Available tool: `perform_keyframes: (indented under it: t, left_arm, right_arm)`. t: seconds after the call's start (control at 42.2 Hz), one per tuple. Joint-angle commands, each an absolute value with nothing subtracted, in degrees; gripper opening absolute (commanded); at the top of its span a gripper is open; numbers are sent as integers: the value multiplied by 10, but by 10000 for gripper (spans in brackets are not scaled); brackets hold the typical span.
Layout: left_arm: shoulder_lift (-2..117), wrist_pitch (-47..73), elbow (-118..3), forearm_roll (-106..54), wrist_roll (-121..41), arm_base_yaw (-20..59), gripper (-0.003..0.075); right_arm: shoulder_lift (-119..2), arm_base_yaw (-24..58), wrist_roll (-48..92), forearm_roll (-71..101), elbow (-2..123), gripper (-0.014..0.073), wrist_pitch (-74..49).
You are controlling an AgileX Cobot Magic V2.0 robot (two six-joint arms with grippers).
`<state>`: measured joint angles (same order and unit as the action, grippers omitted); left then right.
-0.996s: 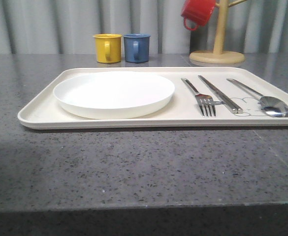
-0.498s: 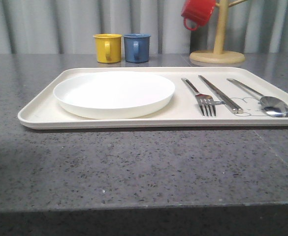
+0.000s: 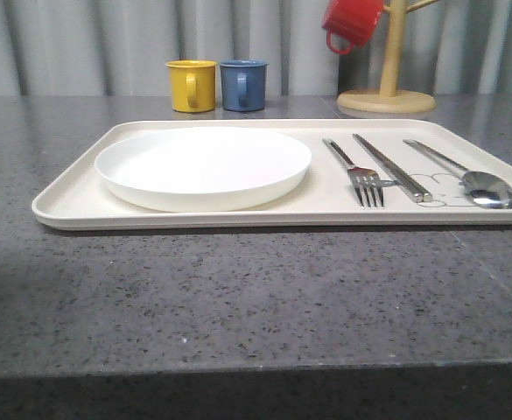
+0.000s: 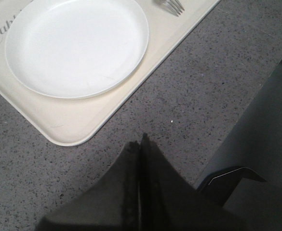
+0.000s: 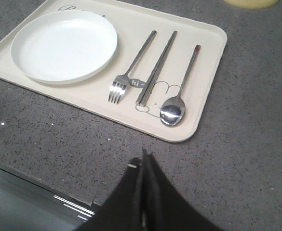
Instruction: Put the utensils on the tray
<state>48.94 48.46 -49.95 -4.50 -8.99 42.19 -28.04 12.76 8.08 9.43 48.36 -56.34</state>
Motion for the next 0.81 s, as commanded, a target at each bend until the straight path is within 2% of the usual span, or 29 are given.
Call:
perform_keyframes:
  t: [0.0,0.308,0.498,0.64,0.783]
  left_arm:
    - [488,444,-515,-50,-85,427,-20]
    - [488,442,-515,-49,-85,430,-20]
    - [441,428,-504,-6,-88,427,-20]
    - [371,326,-437,19,-88,369,-20]
    - [270,216,-324,19,-88,268,-20]
  right_arm:
    - [-283,128,80,101,497,-66,-522]
    - [-283,128,80,101,497,-66,-524]
    - [-283,128,80,101,497,-66,-525]
    - [-283,128,80,101,497,-66,-526]
    - [-283,128,80,101,497,-66,-526]
